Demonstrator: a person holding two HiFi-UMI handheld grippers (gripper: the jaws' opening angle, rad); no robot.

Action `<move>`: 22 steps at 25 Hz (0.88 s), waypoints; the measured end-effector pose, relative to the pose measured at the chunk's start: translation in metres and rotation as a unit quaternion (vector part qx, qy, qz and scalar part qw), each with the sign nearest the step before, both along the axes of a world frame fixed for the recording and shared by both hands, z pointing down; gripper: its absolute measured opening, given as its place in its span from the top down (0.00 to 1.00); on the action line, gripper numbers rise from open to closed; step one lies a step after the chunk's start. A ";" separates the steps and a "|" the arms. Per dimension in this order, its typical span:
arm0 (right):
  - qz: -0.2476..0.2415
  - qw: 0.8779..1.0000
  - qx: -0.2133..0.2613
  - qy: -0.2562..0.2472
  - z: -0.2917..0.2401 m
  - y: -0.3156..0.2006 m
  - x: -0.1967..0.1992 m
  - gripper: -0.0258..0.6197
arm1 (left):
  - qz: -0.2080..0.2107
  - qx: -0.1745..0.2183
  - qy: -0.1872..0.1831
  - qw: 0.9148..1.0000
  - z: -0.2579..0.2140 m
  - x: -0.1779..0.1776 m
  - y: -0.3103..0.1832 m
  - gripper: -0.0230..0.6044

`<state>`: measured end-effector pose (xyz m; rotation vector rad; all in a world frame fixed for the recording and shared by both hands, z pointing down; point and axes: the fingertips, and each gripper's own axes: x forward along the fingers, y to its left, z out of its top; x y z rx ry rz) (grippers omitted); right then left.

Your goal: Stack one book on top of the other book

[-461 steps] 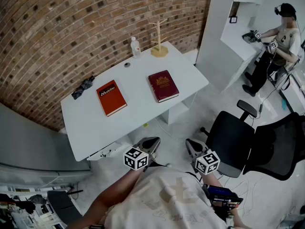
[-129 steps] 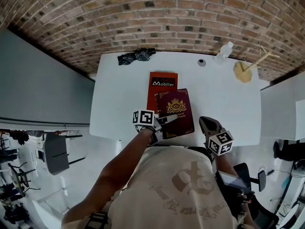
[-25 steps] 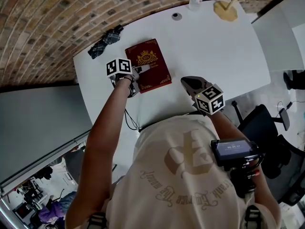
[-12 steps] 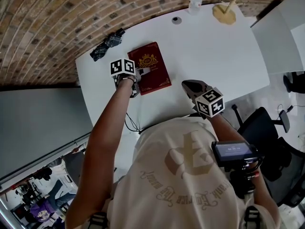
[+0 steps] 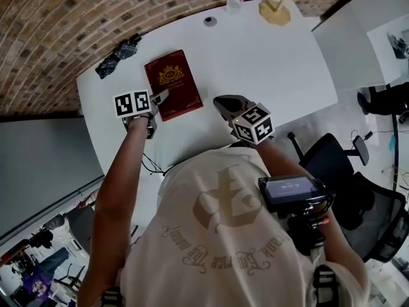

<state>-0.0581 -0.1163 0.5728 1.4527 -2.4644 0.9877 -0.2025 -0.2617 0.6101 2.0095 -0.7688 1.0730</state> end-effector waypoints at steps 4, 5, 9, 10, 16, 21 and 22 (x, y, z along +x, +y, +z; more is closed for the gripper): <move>-0.009 1.000 0.021 0.007 -0.012 -0.006 -0.001 0.93 | 0.013 0.049 0.030 0.998 -0.021 0.002 0.014 0.35; -0.011 1.000 0.027 0.008 -0.015 -0.008 -0.001 0.93 | 0.011 0.063 0.039 0.997 -0.027 0.002 0.017 0.42; -0.024 0.998 0.049 0.011 -0.027 -0.011 -0.006 0.93 | -0.010 0.094 0.097 0.991 -0.049 -0.001 0.031 0.75; -0.028 0.998 0.055 0.010 -0.030 -0.011 -0.007 0.93 | -0.011 0.101 0.112 0.989 -0.054 0.000 0.036 0.79; -0.048 0.995 0.090 -0.005 -0.050 -0.002 -0.011 0.93 | -0.024 0.149 0.165 0.975 -0.077 -0.001 0.064 0.92; -0.055 0.994 0.091 -0.007 -0.051 0.008 -0.015 0.93 | -0.013 0.155 0.186 0.970 -0.083 0.001 0.097 0.93; -0.058 0.994 0.091 -0.007 -0.052 0.010 -0.017 0.93 | -0.008 0.157 0.193 0.968 -0.085 0.002 0.104 0.93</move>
